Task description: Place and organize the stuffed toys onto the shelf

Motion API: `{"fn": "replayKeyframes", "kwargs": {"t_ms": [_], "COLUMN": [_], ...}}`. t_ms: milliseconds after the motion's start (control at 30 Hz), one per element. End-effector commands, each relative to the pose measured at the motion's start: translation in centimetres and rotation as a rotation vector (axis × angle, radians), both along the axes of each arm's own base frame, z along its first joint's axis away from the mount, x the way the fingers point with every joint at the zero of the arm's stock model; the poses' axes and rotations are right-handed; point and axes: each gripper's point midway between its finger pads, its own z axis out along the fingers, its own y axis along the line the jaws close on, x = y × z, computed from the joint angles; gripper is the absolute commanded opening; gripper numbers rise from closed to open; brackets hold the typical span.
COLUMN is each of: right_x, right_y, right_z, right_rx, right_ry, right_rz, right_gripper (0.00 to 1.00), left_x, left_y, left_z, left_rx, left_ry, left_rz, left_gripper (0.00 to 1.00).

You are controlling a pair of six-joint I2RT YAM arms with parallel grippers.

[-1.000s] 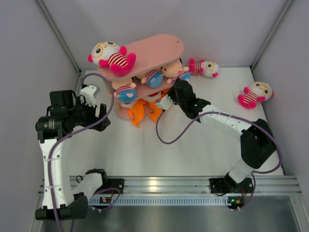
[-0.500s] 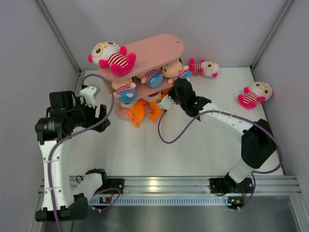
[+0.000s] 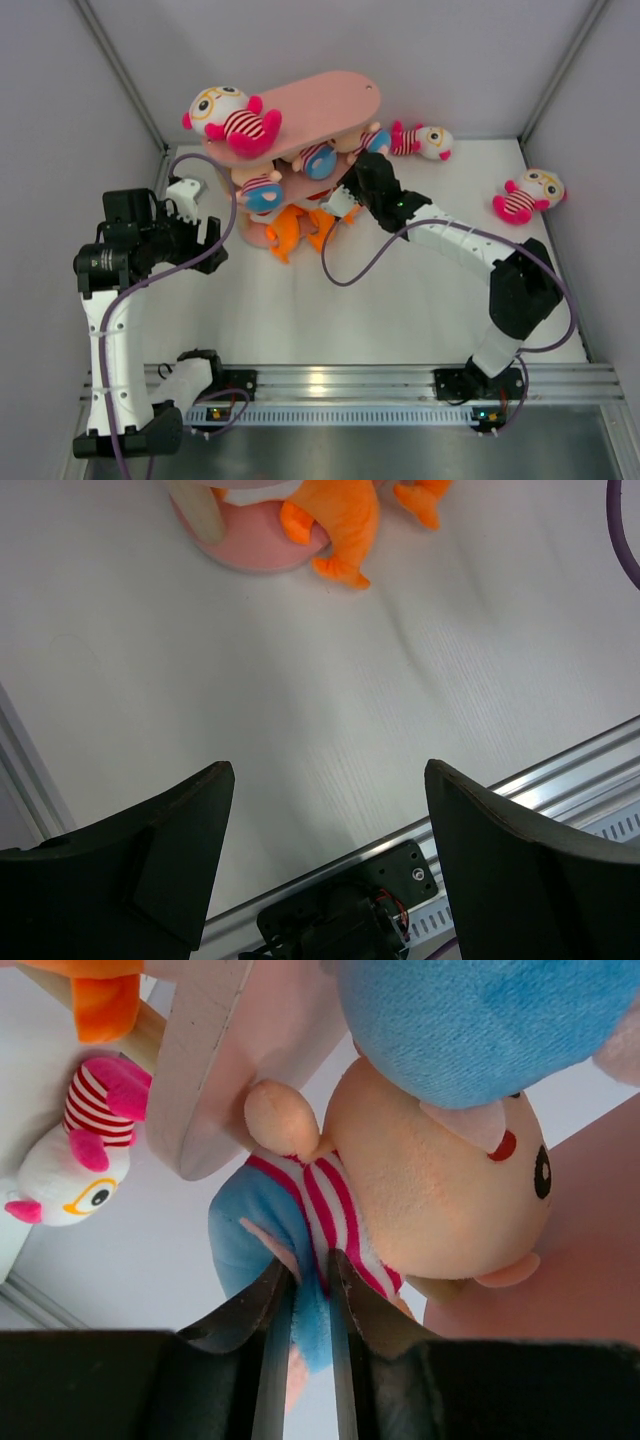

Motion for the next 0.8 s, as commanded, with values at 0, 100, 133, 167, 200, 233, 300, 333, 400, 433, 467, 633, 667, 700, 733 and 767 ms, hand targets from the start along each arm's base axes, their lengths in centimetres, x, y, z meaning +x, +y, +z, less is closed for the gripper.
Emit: {"fn": "replayKeyframes", "kwargs": {"t_ms": [0, 100, 133, 167, 200, 233, 300, 333, 400, 433, 467, 633, 667, 700, 733, 767], "right_x": [1.3, 1.8, 1.7, 1.6, 1.3, 1.1, 0.6, 0.3, -0.2, -0.5, -1.0, -3.6, -4.7, -5.3, -6.2, -7.4], "right_y": [0.8, 0.5, 0.3, 0.1, -0.1, -0.1, -0.5, -0.8, -1.2, -1.4, -1.8, -2.6, -2.9, -3.1, -3.0, -3.8], "right_z": [4.2, 4.5, 4.2, 4.2, 4.7, 4.9, 4.9, 4.5, 5.2, 4.6, 5.3, 5.5, 6.9, 6.9, 6.2, 7.7], "right_rx": [-0.073, -0.039, -0.041, -0.044, -0.036, -0.030, -0.023, -0.019, 0.001, -0.001, 0.014, 0.190, 0.255, 0.344, 0.383, 0.460], "right_ry": [-0.146, -0.157, -0.155, -0.156, -0.169, -0.173, -0.174, -0.165, -0.186, -0.180, -0.195, -0.205, -0.221, -0.196, -0.166, -0.174], "right_rz": [0.064, 0.044, 0.040, 0.037, 0.038, 0.040, 0.040, 0.038, 0.036, 0.036, 0.036, 0.038, 0.047, 0.040, 0.049, 0.042], "right_gripper": [0.22, 0.40, 0.43, 0.46, 0.53, 0.55, 0.56, 0.56, 0.60, 0.62, 0.64, 0.69, 0.71, 0.74, 0.75, 0.80], "left_x": [0.3, 0.3, 0.3, 0.3, 0.3, 0.3, 0.3, 0.3, 0.3, 0.3, 0.2, 0.0, 0.0, 0.0, -0.1, -0.1], "left_y": [0.3, 0.4, 0.4, 0.4, 0.4, 0.5, 0.6, 0.5, 0.5, 0.4, 0.4, 0.3, 0.3, 0.4, 0.4, 0.4], "left_z": [0.6, 0.7, 0.6, 0.6, 0.5, 0.5, 0.3, 0.3, 0.4, 0.3, 0.4, 0.1, 0.0, 0.1, 0.1, 0.1], "left_rx": [0.020, 0.023, 0.023, 0.028, 0.028, 0.031, 0.036, 0.034, 0.031, 0.030, 0.028, 0.025, 0.026, 0.029, 0.029, 0.028], "left_ry": [-0.046, -0.047, -0.046, -0.047, -0.045, -0.045, -0.041, -0.040, -0.043, -0.040, -0.042, -0.037, -0.035, -0.040, -0.041, -0.040], "left_rz": [-0.003, 0.001, 0.003, 0.003, 0.002, 0.002, 0.003, 0.002, -0.001, 0.000, 0.000, -0.005, -0.004, -0.001, -0.001, -0.002], "left_gripper": [0.83, 0.83, 0.83, 0.83, 0.83, 0.83, 0.83, 0.83, 0.83, 0.83, 0.83, 0.83, 0.83, 0.83, 0.83, 0.83]}}
